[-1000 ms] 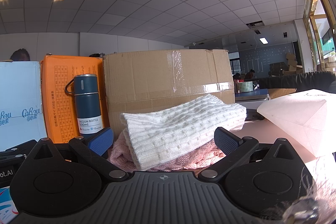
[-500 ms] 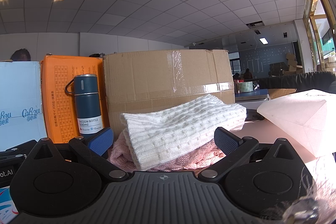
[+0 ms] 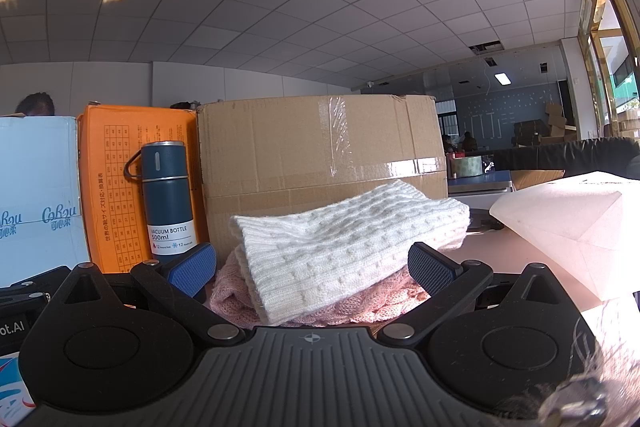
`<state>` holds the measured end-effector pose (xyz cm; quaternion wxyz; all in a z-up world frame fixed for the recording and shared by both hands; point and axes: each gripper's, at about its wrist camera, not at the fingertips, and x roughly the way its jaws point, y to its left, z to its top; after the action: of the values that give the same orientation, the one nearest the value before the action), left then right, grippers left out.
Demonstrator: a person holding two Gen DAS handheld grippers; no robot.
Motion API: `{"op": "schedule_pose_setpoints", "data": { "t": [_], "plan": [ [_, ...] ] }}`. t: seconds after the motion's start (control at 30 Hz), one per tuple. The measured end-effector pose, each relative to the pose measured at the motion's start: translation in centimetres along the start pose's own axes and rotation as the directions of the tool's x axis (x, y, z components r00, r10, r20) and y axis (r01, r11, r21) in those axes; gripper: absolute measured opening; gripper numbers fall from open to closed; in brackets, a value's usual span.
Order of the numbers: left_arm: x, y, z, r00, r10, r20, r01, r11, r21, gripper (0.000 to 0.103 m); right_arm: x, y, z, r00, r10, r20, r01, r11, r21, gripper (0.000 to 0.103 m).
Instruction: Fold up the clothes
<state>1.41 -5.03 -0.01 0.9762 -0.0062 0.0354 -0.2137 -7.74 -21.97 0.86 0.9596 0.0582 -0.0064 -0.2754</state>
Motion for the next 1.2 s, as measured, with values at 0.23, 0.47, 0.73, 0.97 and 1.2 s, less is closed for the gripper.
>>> {"op": "schedule_pose_setpoints", "data": {
  "t": [0.23, 0.47, 0.73, 0.97, 1.2],
  "plan": [
    [0.05, 0.11, 0.03, 1.0, -0.001, -0.003, 0.001, 1.0, -0.006, 0.103, -0.02, 0.02, -0.01, 1.0, 0.0, 0.0, 0.0, 1.0, -0.001, 0.103],
    [0.03, 0.22, 0.0, 1.0, 0.022, -0.004, -0.022, 1.0, -0.013, 0.103, 0.0, 0.04, -0.01, 1.0, 0.0, 0.0, 0.0, 1.0, -0.001, 0.103],
    [0.0, 0.33, -0.01, 1.0, 0.018, -0.007, -0.018, 1.0, -0.018, 0.103, -0.02, 0.02, -0.01, 1.0, -0.001, 0.0, 0.001, 1.0, -0.002, 0.103],
    [-0.03, 0.34, 0.02, 1.0, 0.017, -0.007, -0.017, 1.0, -0.022, 0.103, -0.06, 0.06, -0.02, 1.0, -0.001, 0.0, 0.001, 1.0, -0.002, 0.103],
    [-0.03, 0.55, -0.05, 1.0, 0.016, -0.011, -0.016, 0.999, -0.033, 0.103, -0.07, 0.08, -0.01, 1.0, -0.001, 0.0, 0.001, 1.0, -0.003, 0.103]
  ]
}}
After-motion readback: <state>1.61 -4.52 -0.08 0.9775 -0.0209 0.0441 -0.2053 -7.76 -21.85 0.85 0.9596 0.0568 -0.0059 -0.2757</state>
